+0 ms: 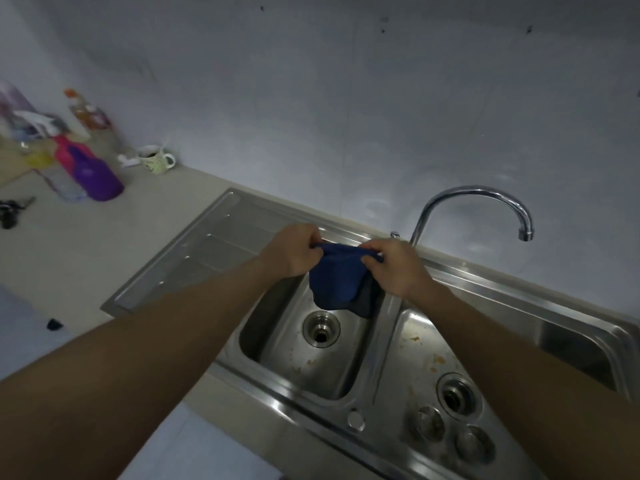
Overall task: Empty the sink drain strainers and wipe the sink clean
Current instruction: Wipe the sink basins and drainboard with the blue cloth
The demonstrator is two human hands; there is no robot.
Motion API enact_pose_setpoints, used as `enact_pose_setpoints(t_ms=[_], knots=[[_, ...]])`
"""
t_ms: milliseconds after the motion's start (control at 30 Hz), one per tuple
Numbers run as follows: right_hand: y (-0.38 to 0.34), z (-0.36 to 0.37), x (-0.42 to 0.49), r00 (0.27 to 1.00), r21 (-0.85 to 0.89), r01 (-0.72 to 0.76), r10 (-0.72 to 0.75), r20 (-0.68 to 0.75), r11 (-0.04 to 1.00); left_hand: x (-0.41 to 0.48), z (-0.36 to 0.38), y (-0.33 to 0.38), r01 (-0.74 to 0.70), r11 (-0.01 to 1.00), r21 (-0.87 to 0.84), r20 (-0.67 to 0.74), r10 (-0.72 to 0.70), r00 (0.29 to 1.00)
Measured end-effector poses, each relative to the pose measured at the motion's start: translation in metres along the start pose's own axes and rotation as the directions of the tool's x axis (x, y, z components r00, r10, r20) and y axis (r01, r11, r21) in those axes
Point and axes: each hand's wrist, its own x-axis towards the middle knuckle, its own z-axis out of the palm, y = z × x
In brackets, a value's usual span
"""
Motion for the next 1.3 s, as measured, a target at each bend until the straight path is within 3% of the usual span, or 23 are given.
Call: enact_pose_setpoints(t_ms=[267, 333, 433, 667, 733, 800, 900, 1000, 1067, 1300], knots=[[-0.058, 0.041, 0.06, 0.976, -0.011, 0.095, -0.096, -0.197, 0.995, 0.024, -0.047, -0.073, -0.049, 0.999, -0.007, -0.143, 0.047, 0.989], [-0.071, 0.063, 0.068, 0.973, 0.017, 0.146, -0.14, -0.186, 0.989, 0.022, -0.05, -0.105, -0.07, 0.998, 0.003, -0.148, 0.069, 0.987], [-0.082, 0.111, 0.074, 0.988, 0.059, 0.144, -0.14, -0.06, 0.988, 0.007, -0.042, -0.159, -0.094, 0.995, 0.043, -0.121, 0.098, 0.988], [-0.085, 0.253, 0.046, 0.976, 0.233, -0.096, 0.045, 0.215, 0.968, -0.051, 0.006, -0.275, -0.039, 0.994, 0.102, 0.241, 0.013, 0.971], [-0.086, 0.281, 0.039, 0.953, 0.275, -0.243, 0.175, 0.249, 0.93, -0.06, 0.014, -0.294, -0.068, 0.993, 0.096, 0.328, 0.033, 0.944], [-0.09, 0.299, 0.04, 0.914, 0.367, -0.405, 0.362, 0.184, 0.837, -0.061, 0.019, -0.307, -0.106, 0.992, 0.065, 0.381, 0.073, 0.922], [-0.099, 0.315, 0.054, 0.863, 0.458, -0.485, 0.492, 0.113, 0.745, -0.053, 0.025, -0.32, -0.109, 0.994, 0.002, 0.271, 0.104, 0.957], [-0.109, 0.338, 0.072, 0.832, 0.338, -0.552, 0.53, 0.164, 0.762, -0.034, 0.032, -0.331, -0.116, 0.992, 0.052, 0.087, 0.112, 0.99], [-0.112, 0.354, 0.08, 0.8, 0.222, -0.598, 0.589, 0.116, 0.77, -0.015, 0.038, -0.336, -0.121, 0.988, 0.093, 0.017, 0.12, 0.993], [-0.069, 0.355, 0.14, 0.779, 0.2, -0.603, 0.624, -0.059, 0.772, 0.027, 0.077, -0.345, -0.005, 0.962, 0.275, -0.016, 0.01, 1.0]])
